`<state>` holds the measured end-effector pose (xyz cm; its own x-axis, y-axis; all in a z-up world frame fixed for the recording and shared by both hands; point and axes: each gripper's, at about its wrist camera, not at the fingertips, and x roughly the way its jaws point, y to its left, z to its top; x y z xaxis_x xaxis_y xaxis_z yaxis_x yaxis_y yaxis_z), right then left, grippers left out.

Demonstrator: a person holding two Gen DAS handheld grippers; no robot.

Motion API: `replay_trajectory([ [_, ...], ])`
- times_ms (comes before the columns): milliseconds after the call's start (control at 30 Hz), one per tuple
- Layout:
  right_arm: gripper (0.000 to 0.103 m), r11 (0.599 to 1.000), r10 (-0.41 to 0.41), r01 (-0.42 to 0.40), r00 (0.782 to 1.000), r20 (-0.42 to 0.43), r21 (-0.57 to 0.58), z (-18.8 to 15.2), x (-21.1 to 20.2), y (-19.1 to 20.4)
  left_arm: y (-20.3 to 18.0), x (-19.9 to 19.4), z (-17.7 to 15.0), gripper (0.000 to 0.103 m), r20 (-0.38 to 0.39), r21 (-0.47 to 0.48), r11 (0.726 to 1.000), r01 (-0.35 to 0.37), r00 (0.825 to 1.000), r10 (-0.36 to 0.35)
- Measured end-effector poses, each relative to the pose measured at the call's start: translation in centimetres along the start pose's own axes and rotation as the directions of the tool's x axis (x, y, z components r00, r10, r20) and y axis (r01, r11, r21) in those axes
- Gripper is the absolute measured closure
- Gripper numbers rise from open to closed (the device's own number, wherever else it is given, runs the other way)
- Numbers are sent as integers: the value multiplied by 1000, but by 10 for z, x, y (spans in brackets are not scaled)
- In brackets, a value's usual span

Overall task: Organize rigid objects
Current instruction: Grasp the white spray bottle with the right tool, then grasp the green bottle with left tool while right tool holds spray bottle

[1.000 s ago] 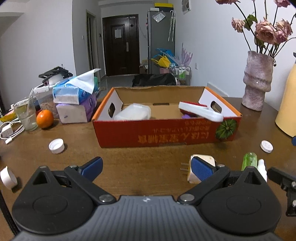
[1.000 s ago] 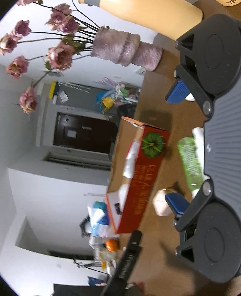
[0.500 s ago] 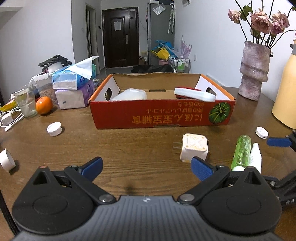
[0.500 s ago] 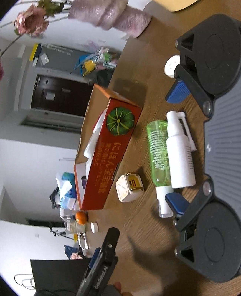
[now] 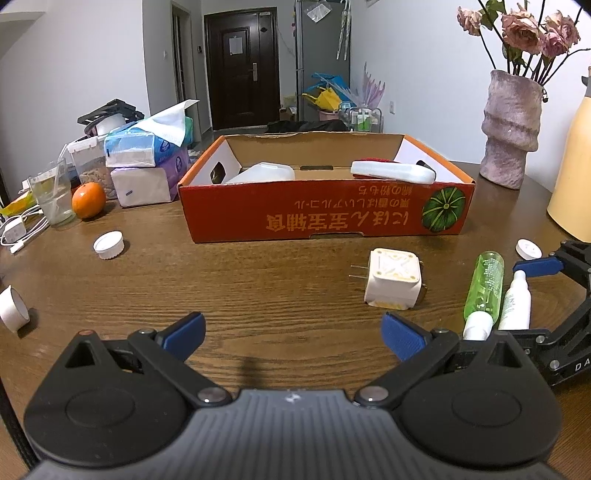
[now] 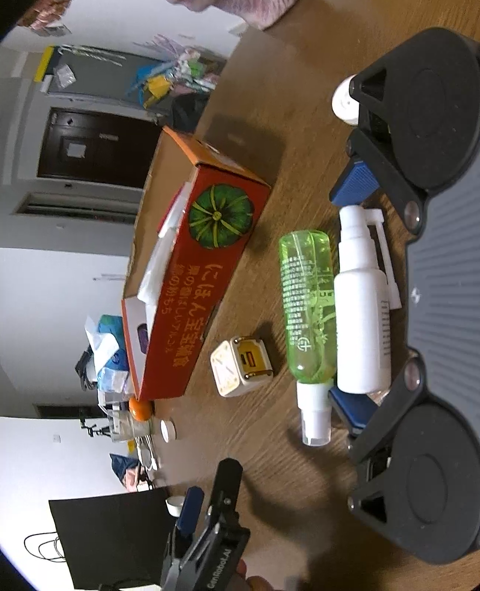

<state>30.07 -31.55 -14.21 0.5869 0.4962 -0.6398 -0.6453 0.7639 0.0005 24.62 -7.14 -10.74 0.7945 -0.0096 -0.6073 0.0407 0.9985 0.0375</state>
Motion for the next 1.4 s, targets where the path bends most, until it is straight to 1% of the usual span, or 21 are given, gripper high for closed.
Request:
replay_trajectory([
  [67, 2, 1000, -4, 4, 1000, -17, 11, 0, 3, -1, -1, 1, -1, 0, -3, 2, 1000, -4, 1000, 4],
  [100, 6, 1000, -10, 10, 1000, -16, 16, 0, 3, -2, -1, 2, -1, 0, -5, 2, 1000, -5, 1000, 5],
  [333, 5, 996, -93, 92, 996, 15, 19, -1, -3, 0, -1, 5, -2, 0, -14, 4, 1000, -8, 1000, 8],
  [500, 5, 987, -155, 152, 987, 49, 53, -3, -12, 1, 0, 4, -2, 0, -8, -1, 1000, -1, 1000, 1],
  [667, 5, 973, -223, 215, 971, 86, 88, -6, -25, 8, -2, 1, -1, 0, 3, 4, 1000, 13, 1000, -13],
  [867, 5, 957, -281, 267, 950, 133, 117, -9, -42, 19, -8, 0, 0, 0, 9, 20, 999, 35, 999, -35],
  [1200, 5, 925, -361, 332, 920, 154, 184, -13, -61, 30, -28, -4, 3, 0, 27, 53, 995, 85, 996, -87],
  [1400, 5, 906, -399, 359, 902, 167, 226, -17, -73, 33, -43, -2, 6, 0, 24, 75, 989, 127, 991, -129],
])
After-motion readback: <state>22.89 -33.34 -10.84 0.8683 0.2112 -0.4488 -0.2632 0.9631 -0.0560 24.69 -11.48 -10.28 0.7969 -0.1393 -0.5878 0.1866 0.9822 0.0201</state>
